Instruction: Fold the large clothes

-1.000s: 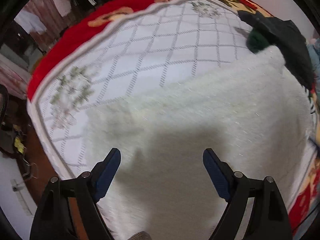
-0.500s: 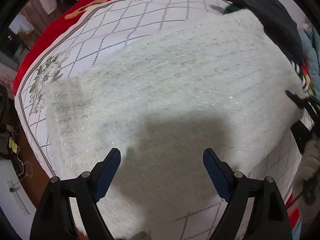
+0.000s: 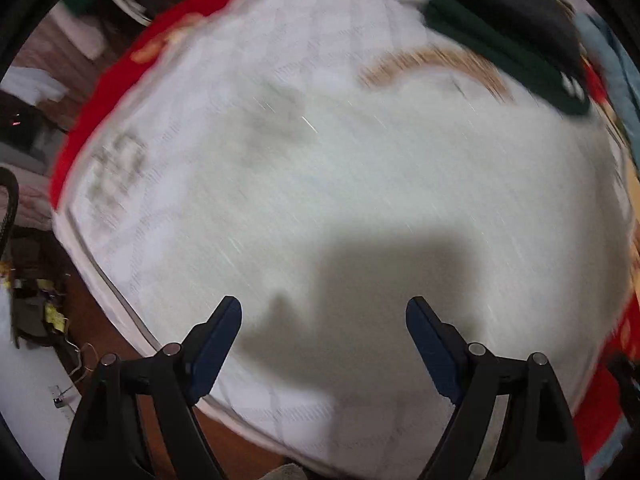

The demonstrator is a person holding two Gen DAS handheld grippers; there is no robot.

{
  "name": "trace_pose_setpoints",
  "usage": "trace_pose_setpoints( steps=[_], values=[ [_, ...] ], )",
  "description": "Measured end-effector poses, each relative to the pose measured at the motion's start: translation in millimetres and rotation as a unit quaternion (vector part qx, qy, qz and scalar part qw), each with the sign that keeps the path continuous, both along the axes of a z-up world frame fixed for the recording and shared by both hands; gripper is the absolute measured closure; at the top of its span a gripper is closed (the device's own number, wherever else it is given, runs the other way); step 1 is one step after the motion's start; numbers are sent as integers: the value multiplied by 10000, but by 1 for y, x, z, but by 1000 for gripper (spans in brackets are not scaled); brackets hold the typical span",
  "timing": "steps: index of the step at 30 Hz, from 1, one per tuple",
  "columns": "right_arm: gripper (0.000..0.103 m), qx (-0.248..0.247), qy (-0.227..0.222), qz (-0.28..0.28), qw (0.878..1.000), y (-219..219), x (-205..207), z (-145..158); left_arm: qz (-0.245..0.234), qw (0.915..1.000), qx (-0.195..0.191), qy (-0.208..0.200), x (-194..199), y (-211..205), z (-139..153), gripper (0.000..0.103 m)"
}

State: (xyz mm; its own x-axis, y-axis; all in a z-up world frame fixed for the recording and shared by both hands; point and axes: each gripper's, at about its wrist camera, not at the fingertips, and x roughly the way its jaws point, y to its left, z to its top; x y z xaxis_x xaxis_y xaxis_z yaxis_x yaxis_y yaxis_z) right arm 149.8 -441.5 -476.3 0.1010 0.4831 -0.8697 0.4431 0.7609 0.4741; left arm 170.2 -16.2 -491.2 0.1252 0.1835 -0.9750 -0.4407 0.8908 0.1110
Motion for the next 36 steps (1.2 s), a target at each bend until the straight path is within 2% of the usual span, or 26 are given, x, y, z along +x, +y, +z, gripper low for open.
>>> trace_pose_setpoints(
  steps=[1,2,3,4,7,9,10,12,13,15,20,22,24,27,30,31,32,33,34,36],
  values=[
    [77,-259,-215,273,9991,7,8,15,102,9998,177,-51,9,13,0,19],
    [50,-362,-399,400,9977,22,20,21,175,9994,287,-77,17,27,-2,19],
    [17,-429,-614,514,9959,35,31,30,219,9992,310,-103,23,39,-6,19],
    [9,-405,-875,626,9934,44,41,39,311,9990,329,-63,33,52,-13,19],
    [9,-231,-960,832,9916,90,80,42,562,9984,69,-90,57,80,-35,19],
    [10,-55,-947,904,9914,111,96,43,500,9985,-198,-43,72,88,-54,21],
    [11,-21,-969,934,9909,119,100,44,464,9986,-259,52,76,90,-65,22],
    [21,47,-990,1038,9896,137,113,38,426,9983,-385,52,82,92,-74,57],
    [22,68,-949,1134,9890,146,119,40,412,9984,-388,-75,81,92,-72,97],
    [23,44,-929,1268,9876,158,133,32,383,9981,-394,-276,77,90,-61,99],
    [23,-114,-1078,1492,9829,174,157,43,560,9938,-201,-938,49,92,-10,100],
    [23,-188,-1095,1482,9827,176,167,45,719,9913,-220,-1083,37,99,5,100],
    [23,-281,-1133,1415,9830,177,176,45,812,9909,-268,-1043,32,107,4,100],
    [22,-407,-1212,1496,9804,185,194,42,973,9908,-382,-862,32,114,-14,100],
    [23,-393,-1172,1989,9722,210,213,25,1061,9902,-452,-782,36,113,-25,100],
    [23,-271,-1088,2377,9649,223,220,14,1061,9903,-445,-772,37,114,-28,100],
    [41,-242,-994,2595,9603,231,223,5,1060,9905,-449,-754,38,115,-31,100],
    [101,-180,-866,2792,9562,239,225,-6,1062,9906,-457,-729,38,116,-34,100],
    [102,-67,-690,2998,9515,248,226,-16,1075,9906,-470,-707,38,117,-37,100],
    [103,-357,-804,3346,9382,264,225,-17,1111,9903,-537,-645,35,119,-44,100]
  ],
)
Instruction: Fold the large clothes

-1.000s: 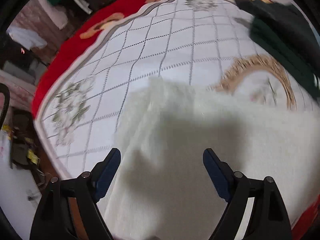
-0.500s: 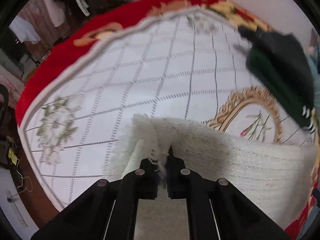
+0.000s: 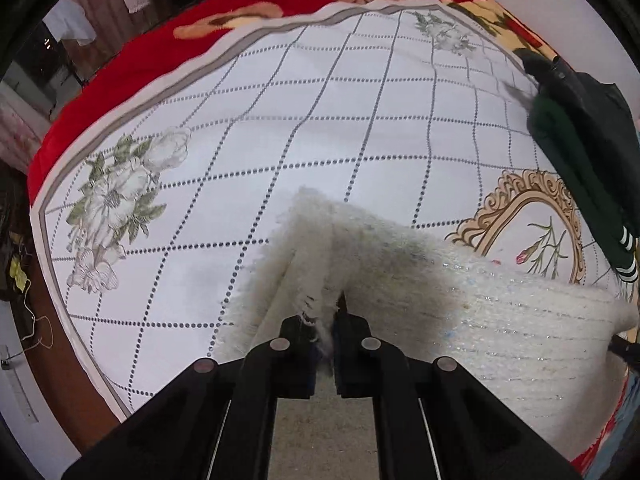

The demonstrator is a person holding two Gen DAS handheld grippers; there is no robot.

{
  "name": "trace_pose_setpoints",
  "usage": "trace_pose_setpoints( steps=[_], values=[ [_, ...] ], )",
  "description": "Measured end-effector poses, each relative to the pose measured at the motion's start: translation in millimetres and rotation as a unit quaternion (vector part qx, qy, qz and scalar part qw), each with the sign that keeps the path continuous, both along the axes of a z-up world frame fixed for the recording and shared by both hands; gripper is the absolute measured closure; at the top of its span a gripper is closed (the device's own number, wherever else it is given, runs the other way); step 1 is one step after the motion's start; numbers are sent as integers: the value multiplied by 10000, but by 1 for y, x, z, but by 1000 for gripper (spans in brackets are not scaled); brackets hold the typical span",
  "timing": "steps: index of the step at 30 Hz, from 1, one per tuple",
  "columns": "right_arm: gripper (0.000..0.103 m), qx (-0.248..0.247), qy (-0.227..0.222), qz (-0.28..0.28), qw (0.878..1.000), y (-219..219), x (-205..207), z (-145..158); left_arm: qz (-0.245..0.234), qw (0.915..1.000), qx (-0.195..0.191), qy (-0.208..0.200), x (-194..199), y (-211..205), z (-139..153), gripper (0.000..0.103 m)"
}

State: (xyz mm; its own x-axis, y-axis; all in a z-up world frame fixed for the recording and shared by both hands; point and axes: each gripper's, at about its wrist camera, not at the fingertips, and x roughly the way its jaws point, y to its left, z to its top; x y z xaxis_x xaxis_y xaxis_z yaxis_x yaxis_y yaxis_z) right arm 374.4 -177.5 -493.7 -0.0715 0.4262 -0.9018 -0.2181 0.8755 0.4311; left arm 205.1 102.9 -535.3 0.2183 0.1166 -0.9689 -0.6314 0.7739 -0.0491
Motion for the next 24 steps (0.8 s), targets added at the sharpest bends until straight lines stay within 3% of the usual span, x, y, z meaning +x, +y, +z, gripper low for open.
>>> trace_pose_setpoints(
  steps=[2,5,7,10,14,18,20,22,24],
  values=[
    [103,-46,-283,114,9995,8,1,13,9,10000,-43,28,-3,2,-4,99],
    [103,198,-561,-154,9981,6,11,37,12,9999,-50,88,-8,6,-9,99],
    [103,204,-520,-291,9980,7,19,40,61,9999,-44,140,-11,9,-13,99],
    [103,301,-85,-497,9983,6,16,44,139,9997,-108,193,-11,15,-20,99],
    [102,283,-88,-513,9982,1,-11,59,110,9996,-117,245,-8,15,-24,99],
    [102,301,532,99,9981,35,-23,17,128,9996,-135,226,-11,16,-23,98],
    [102,-119,630,354,9973,59,-16,-22,91,9996,-113,256,-11,15,-21,95],
    [103,-258,835,219,9959,69,-5,-52,-27,9996,-6,288,-6,9,-16,92],
    [103,-280,997,98,9946,74,9,-62,-126,9993,110,325,-3,3,-9,92]
  ],
)
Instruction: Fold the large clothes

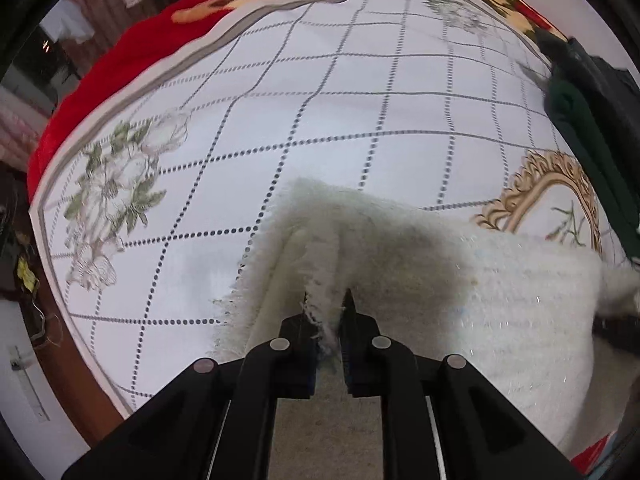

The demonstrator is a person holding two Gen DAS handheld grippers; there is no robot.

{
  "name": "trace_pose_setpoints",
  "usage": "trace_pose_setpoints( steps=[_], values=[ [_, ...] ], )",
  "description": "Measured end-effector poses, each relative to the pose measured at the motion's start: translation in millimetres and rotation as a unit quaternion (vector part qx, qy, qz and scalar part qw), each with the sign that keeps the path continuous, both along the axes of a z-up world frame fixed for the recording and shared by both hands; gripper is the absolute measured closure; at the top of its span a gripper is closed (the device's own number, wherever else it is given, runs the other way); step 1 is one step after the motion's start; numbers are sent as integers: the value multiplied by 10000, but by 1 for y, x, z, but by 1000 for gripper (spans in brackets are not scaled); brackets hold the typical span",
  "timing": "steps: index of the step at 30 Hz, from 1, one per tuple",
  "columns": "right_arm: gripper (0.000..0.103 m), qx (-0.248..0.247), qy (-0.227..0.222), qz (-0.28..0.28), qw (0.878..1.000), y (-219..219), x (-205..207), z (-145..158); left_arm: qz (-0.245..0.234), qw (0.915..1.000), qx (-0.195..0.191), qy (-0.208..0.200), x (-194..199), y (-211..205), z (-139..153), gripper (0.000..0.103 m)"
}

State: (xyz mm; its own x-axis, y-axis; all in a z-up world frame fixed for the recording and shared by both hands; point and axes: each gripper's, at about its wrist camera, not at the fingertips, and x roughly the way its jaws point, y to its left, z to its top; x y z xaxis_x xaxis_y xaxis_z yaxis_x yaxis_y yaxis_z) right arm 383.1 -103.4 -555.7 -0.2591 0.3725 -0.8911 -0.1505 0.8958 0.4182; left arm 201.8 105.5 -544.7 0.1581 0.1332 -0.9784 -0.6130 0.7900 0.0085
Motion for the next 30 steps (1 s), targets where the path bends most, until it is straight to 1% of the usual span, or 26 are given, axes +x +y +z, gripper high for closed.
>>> trace_pose_setpoints(
  steps=[1,2,3,4,5,6,7,8,10,11,12,13,14,15,16,17,19,21,24,25,27,28,29,30],
  values=[
    [103,-76,25,43,10000,3,3,-1,12,10000,91,-17,-1,-3,6,92],
    [103,-163,-19,180,9997,8,3,0,37,9999,115,-93,-3,-4,12,90],
    [103,-279,-111,403,9987,14,2,4,72,9997,112,-185,-6,-5,19,84],
    [103,-400,-213,641,9969,20,0,9,150,9994,85,-315,-11,-6,29,62],
    [103,-517,-285,823,9949,23,-1,16,224,9989,45,-411,-17,-6,37,22],
    [103,-594,-348,931,9933,24,-3,25,341,9980,-20,-525,-24,-6,45,6],
    [102,-635,-507,1050,9911,24,-6,42,474,9970,-34,-606,-32,-6,52,1],
    [99,-616,-655,1068,9902,22,-10,54,676,9953,-40,-696,-44,-6,59,1],
    [80,-357,-1000,831,9909,7,-19,83,1040,9914,-145,-775,-69,-7,65,1],
    [59,-221,-1062,715,9915,1,-23,90,1271,9888,-218,-755,-82,-9,64,1],
    [53,-56,-1045,591,9928,-5,-29,96,1478,9860,-297,-718,-95,-11,62,1],
    [53,73,-932,508,9943,-9,-35,96,1710,9821,-419,-666,-112,-13,59,1],
    [53,98,-795,508,9955,-9,-38,93,1973,9765,-599,-629,-128,-17,53,1],
    [56,62,-610,550,9966,-7,-42,85,2173,9715,-731,-597,-139,-20,48,1],
    [62,-12,-353,592,9976,-4,-47,69,2393,9658,-851,-516,-152,-25,40,1],
    [77,-107,-216,614,9978,0,-50,57,2559,9609,-954,-454,-161,-29,34,1],
    [79,-314,-107,685,9971,8,-51,29,2845,9489,-1279,-469,-174,-37,18,1],
    [79,-389,129,516,9978,10,-46,9,3063,9367,-1572,-635,-181,-38,3,1],
    [80,-616,291,706,9952,20,-39,2,3314,9175,-1931,-1052,-178,-34,-16,2],
    [80,-646,317,737,9947,21,-39,1,3363,9134,-1974,-1171,-176,-33,-19,2],
    [80,-701,349,850,9933,23,-39,1,3438,9067,-1919,-1511,-167,-30,-24,3],
    [80,-721,377,858,9930,23,-38,1,3441,9094,-1758,-1539,-161,-28,-24,3],
    [80,-733,391,862,9928,24,-38,2,3445,9136,-1494,-1563,-155,-27,-24,8],
    [79,-736,390,880,9926,25,-39,3,3433,9171,-1192,-1639,-149,-24,-21,16]
  ],
)
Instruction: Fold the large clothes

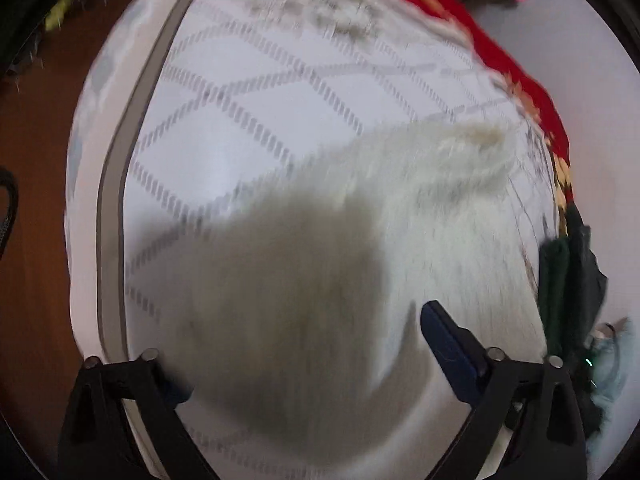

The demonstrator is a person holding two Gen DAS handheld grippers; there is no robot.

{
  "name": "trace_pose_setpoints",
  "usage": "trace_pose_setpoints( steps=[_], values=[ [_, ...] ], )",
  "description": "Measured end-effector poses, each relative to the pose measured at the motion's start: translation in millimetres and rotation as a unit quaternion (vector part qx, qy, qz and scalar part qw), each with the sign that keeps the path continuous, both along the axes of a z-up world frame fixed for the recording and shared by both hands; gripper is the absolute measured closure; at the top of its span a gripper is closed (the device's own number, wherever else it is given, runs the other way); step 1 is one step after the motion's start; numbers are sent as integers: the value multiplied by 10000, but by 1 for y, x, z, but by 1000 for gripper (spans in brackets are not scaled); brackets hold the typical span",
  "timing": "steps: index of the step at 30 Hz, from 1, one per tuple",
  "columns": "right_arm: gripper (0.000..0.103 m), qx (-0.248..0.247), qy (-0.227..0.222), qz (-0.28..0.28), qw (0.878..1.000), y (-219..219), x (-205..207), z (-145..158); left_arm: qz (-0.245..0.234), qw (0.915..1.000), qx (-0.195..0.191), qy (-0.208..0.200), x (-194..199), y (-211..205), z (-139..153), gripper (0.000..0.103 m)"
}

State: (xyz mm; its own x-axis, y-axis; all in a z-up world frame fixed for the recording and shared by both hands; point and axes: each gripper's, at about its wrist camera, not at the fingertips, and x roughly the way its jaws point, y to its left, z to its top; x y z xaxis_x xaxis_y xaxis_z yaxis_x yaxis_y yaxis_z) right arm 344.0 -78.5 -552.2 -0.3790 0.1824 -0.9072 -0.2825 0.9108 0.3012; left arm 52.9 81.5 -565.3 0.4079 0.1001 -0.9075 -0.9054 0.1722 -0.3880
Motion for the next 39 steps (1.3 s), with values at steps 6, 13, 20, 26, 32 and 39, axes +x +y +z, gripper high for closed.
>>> trace_pose_setpoints(
  steps=[6,13,20,26,32,39],
  values=[
    [78,708,186,-403,9965,-23,-1,32,-321,9967,702,-233,18,36,22,79],
    [79,834,60,-576,9948,-42,-12,29,-558,9945,657,-587,25,67,25,70],
    [87,615,58,-482,9969,-35,-16,-2,-535,9934,604,-817,40,48,7,38],
    [84,1013,296,-487,9932,-66,-4,13,-713,9895,1215,-337,59,44,24,83],
    [84,721,-352,-753,9939,-139,-13,69,-978,9786,1772,-376,59,48,69,84],
    [84,485,-337,-1001,9932,-205,-47,12,-2088,9430,2483,-746,93,-2,135,84]
  ],
)
